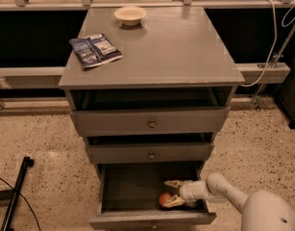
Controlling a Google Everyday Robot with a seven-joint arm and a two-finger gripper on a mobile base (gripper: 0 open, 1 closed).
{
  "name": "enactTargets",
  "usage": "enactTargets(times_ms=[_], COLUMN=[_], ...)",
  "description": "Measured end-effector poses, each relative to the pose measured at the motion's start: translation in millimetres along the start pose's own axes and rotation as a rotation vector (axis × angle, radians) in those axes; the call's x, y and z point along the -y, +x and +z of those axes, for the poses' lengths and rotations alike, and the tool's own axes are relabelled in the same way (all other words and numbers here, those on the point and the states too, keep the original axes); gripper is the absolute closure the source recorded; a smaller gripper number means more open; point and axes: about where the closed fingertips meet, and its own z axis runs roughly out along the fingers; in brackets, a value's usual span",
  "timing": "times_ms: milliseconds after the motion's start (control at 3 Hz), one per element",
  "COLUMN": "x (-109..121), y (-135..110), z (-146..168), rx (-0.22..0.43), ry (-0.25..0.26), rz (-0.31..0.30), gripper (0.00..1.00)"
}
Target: Pick apple from bottom drawer and place on counter
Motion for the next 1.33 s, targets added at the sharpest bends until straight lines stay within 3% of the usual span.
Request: enactTargets(times_ms=[1000, 1333], x=[-6.5, -5.1], y=[28.3, 42.7], z=[7.9, 15.0], rx=[-0.027, -0.032], ry=[0.001, 0.013], rz=[0.023, 0.042], gripper=[0.25, 0.39])
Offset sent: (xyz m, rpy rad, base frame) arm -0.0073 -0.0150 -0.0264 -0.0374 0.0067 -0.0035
